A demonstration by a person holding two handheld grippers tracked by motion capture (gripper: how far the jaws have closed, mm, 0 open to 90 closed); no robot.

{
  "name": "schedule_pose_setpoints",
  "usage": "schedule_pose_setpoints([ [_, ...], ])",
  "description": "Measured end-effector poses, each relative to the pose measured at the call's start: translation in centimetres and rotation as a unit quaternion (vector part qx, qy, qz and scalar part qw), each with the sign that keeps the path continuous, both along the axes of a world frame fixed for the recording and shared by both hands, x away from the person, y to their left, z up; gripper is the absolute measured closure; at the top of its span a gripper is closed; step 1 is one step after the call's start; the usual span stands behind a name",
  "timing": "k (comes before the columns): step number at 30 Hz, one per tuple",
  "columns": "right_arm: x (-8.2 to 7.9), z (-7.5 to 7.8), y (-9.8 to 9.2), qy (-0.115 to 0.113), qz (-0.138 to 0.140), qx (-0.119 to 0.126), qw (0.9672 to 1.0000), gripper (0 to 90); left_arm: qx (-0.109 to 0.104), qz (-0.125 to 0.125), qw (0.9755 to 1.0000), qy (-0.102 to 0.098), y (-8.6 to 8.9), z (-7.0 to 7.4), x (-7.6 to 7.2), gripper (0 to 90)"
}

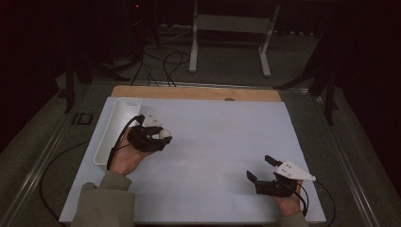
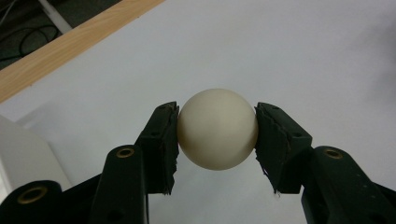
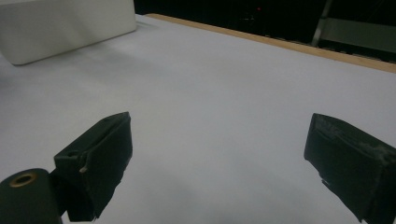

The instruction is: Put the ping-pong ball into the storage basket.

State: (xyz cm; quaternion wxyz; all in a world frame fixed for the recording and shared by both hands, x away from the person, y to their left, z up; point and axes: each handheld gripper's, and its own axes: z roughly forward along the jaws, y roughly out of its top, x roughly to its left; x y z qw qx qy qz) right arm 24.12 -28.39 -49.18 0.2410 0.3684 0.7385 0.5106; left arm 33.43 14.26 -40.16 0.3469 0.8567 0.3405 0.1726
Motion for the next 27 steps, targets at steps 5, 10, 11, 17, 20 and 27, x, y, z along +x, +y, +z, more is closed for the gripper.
schedule_pose_setpoints([
  [5, 0.0, 0.0, 0.0, -0.001, 0.000, -0.001, 1.0000, 7.4, -0.005, 0.005, 0.9999, -0.013, 0.5, 0.2, -0.2, 51.3],
  [10, 0.0, 0.0, 0.0, -0.001, 0.000, 0.000, 1.0000, 7.4, -0.007, 0.002, 0.9997, -0.023, 0.9, 0.2, -0.4, 51.4],
  [11, 0.0, 0.0, 0.0, -0.001, 0.000, -0.001, 1.0000, 7.4, -0.009, 0.001, 0.9996, -0.026, 1.0, 0.3, -0.5, 51.4],
  [17, 0.0, 0.0, 0.0, -0.001, 0.000, 0.000, 1.0000, 7.4, -0.011, -0.009, 0.9994, -0.032, 1.4, 0.3, -0.7, 51.3],
  [20, 0.0, 0.0, 0.0, -0.001, 0.000, 0.000, 1.0000, 7.4, -0.012, -0.008, 0.9994, -0.032, 1.5, 0.3, -0.7, 51.4],
  [27, 0.0, 0.0, 0.0, -0.001, 0.000, 0.000, 1.0000, 7.4, -0.024, -0.004, 0.9991, -0.034, 2.0, 0.3, -0.7, 51.4],
])
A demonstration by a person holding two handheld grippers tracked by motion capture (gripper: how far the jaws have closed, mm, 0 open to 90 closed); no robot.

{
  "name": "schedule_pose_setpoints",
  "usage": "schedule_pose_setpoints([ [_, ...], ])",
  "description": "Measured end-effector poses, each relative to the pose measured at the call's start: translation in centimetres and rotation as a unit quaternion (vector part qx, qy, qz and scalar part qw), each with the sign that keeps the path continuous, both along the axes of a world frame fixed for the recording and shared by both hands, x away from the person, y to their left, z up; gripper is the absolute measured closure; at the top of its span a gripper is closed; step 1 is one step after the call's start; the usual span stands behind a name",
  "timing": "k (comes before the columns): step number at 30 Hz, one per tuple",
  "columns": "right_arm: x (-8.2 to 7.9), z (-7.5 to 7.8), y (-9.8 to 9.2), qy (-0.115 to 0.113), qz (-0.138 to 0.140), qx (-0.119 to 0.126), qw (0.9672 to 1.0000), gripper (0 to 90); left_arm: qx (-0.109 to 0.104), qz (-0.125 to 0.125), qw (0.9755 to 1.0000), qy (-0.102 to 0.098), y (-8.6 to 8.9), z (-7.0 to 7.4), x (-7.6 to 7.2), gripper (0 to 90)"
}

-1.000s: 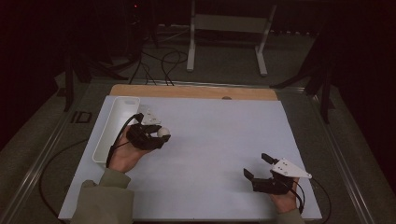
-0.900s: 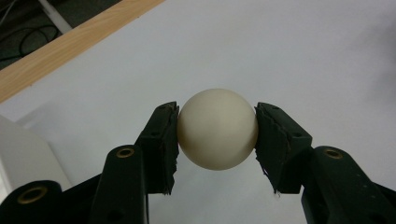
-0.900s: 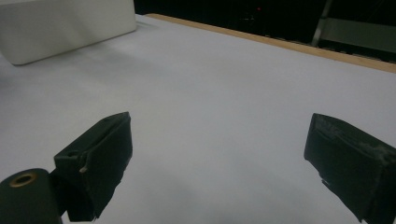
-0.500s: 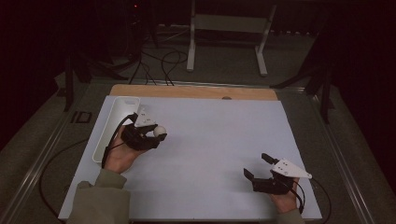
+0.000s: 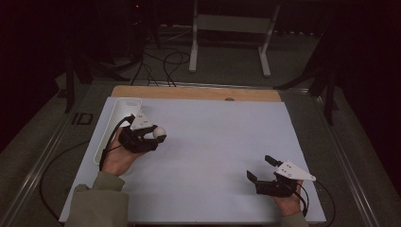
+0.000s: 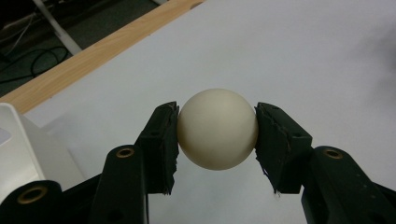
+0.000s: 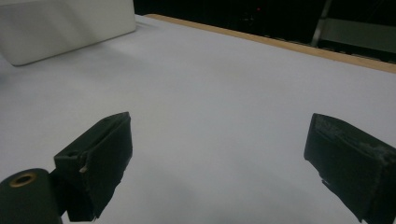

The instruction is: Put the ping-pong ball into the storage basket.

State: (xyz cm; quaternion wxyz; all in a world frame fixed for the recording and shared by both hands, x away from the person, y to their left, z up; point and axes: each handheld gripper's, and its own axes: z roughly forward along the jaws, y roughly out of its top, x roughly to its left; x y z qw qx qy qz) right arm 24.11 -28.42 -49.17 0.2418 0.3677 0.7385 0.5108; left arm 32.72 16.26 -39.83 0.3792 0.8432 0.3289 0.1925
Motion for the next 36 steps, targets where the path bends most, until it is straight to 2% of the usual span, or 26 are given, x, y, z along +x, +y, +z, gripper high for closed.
schedule_pose_setpoints([
  [36, 0.0, 0.0, 0.1, 0.000, 0.000, 0.000, 1.0000, 7.4, -0.010, 0.020, 0.9998, -0.002, 1.4, 0.3, 0.0, 51.4],
])
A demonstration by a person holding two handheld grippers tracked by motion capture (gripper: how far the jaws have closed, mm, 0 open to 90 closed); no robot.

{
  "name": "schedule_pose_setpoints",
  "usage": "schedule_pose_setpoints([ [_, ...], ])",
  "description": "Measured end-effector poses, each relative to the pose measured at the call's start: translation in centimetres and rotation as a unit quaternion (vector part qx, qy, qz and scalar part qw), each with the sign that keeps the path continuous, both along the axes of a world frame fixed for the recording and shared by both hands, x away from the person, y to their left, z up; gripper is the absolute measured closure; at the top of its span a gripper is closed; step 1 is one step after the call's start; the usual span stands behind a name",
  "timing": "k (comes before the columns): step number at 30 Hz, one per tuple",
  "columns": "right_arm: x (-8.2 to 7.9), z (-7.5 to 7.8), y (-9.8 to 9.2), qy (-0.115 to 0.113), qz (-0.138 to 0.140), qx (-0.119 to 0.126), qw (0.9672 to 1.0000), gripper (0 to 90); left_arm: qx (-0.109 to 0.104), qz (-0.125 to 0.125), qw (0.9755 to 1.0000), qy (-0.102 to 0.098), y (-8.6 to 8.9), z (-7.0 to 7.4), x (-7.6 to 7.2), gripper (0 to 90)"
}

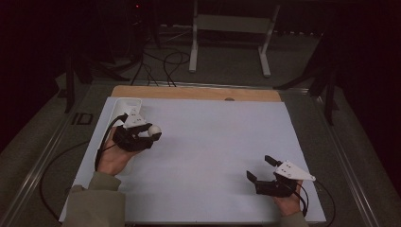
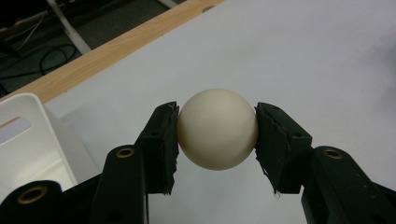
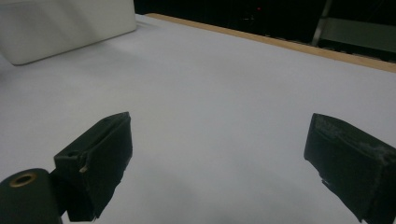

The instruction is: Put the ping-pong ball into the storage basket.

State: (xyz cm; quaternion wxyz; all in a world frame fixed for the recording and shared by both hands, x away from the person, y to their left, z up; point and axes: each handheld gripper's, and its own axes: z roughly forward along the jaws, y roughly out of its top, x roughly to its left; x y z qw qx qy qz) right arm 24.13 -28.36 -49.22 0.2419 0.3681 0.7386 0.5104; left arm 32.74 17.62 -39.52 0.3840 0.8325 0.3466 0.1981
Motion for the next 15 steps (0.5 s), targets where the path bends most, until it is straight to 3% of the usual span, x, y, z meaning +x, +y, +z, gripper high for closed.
schedule_pose_setpoints([
  [15, 0.01, 0.00, -0.05, 0.000, 0.000, 0.000, 1.0000, 7.5, -0.004, 0.010, 0.9999, -0.003, 0.67, 0.22, -0.02, 51.4],
])
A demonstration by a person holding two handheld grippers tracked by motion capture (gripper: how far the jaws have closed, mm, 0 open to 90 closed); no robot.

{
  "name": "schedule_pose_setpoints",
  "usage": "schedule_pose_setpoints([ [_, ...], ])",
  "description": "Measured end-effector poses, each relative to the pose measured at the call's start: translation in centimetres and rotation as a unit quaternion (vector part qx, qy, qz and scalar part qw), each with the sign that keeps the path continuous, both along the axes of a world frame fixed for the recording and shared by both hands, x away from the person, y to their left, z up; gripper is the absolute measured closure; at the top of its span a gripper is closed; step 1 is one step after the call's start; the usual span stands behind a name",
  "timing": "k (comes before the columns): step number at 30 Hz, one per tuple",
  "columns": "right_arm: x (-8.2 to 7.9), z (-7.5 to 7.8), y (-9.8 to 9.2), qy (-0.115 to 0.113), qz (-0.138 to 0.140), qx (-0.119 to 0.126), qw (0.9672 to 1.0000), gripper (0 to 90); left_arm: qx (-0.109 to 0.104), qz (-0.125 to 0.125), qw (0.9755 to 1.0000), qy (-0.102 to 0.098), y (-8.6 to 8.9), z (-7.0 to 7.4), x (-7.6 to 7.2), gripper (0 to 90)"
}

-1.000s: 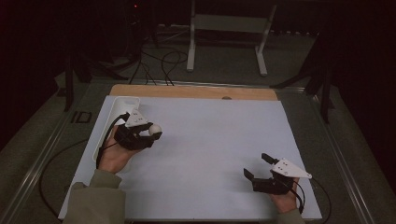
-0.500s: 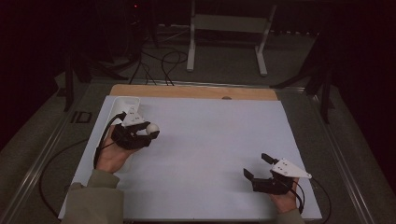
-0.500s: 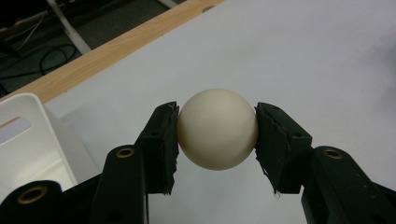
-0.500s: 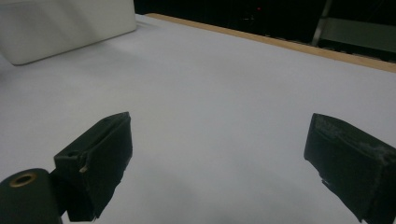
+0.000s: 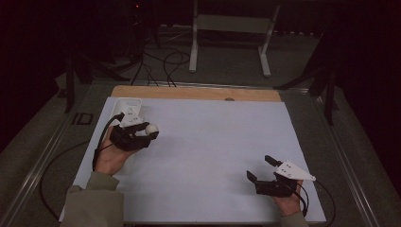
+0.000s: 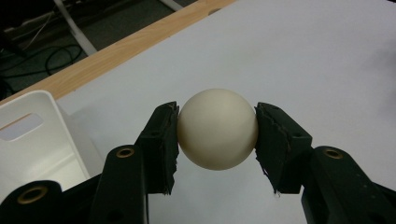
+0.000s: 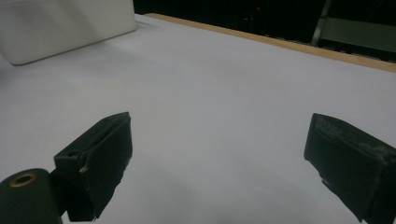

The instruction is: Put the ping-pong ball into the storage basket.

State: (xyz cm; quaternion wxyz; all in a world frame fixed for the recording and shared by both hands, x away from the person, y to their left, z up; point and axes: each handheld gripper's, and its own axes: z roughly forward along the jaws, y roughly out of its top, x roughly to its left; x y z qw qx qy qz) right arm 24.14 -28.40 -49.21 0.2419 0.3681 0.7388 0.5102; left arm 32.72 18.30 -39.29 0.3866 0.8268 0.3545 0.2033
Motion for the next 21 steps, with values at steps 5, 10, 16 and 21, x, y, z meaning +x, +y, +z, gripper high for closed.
schedule_pose_setpoints([
  [5, 0.0, 0.0, 0.0, 0.000, 0.000, -0.001, 1.0000, 7.4, 0.000, 0.005, 1.0000, -0.001, 0.3, 0.0, 0.0, 51.4],
  [10, 0.0, 0.0, 0.0, 0.000, 0.000, 0.000, 1.0000, 7.4, -0.001, 0.008, 1.0000, -0.002, 0.6, 0.1, 0.0, 51.4],
  [16, 0.0, 0.0, 0.0, 0.000, 0.000, 0.000, 1.0000, 7.4, -0.002, 0.014, 0.9999, -0.001, 1.0, 0.1, 0.1, 51.4],
  [21, 0.0, 0.0, 0.0, 0.000, 0.000, -0.001, 1.0000, 7.4, -0.002, 0.018, 0.9998, -0.003, 1.2, 0.1, 0.1, 51.4],
])
